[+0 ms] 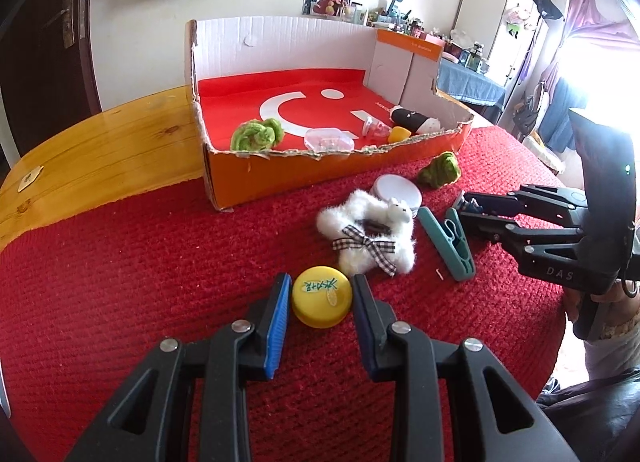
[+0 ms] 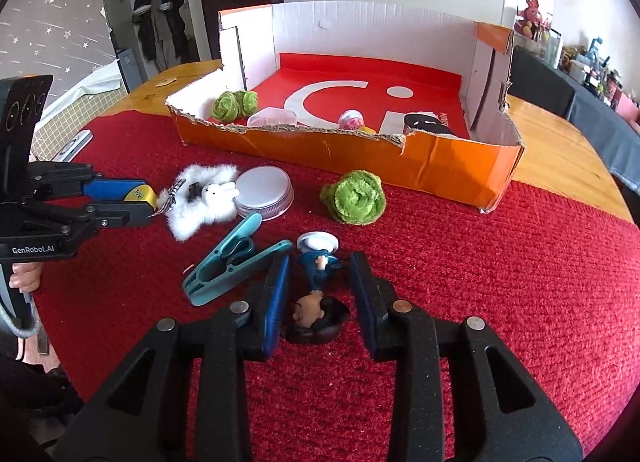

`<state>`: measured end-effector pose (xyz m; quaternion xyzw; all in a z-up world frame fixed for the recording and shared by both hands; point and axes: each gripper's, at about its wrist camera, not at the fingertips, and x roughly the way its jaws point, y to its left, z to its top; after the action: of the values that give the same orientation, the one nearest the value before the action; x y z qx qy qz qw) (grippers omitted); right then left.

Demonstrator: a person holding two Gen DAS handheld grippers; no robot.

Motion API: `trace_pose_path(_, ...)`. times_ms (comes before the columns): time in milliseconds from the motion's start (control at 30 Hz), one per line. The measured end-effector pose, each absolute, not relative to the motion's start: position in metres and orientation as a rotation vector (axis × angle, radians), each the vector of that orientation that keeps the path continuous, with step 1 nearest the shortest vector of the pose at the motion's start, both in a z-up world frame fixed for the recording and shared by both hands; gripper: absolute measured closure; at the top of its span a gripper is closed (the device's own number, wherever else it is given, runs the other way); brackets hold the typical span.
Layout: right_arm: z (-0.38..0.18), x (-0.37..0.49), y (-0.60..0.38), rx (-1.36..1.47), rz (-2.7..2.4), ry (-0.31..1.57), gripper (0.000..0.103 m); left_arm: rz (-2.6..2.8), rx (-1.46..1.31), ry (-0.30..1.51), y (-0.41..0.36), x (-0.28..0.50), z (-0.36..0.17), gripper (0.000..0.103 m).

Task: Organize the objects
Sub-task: 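Carry the yellow lid with the left tool while the right tool carries the figurine into the box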

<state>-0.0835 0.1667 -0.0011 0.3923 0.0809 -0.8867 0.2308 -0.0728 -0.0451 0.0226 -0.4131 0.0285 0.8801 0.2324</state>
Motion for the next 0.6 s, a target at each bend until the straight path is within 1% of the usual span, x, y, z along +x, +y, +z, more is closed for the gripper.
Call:
trace_pose_path(67,-0.001,-0.082,0.166,1.071,-2.445,0.233,0.072,2.417,-1.129,0.069,-0.045,-0.071,0.022,0.065)
trace_pose_path(233,-0.002,-0.081,0.168,1.059,-2.450,0.208,0.072,2.440,-1.118,0.096,-0.043,-0.066,0.022,0.065)
trace_pose_path(300,-0.002,-0.080,0.167,1.054,-2.455,0.221,0.073,2.444,-1.113,0.100,-0.043,-0.066,0.022,0.066)
trace_pose_path(333,-0.002,-0.079,0.167,1.050,-2.458,0.227,0.076,2.451,-1.110,0.109,-0.043,-0.065,0.022,0.071)
trace_pose_path(367,-0.002,-0.078,0.167,1.046,-2.453,0.225,0.079,2.454,-1.109,0.109,-0.043,-0.065,0.022,0.071)
trace_pose_path(467,-0.001,-0.075,0.168,1.034,-2.445,0.217,0.079,2.463,-1.107,0.080,-0.045,-0.064,0.025,0.071)
trace_pose_path(600,0.009,-0.071,0.175,0.993,-2.434,0.141,0.080,2.469,-1.057,0.056,-0.044,-0.058,0.037,0.071)
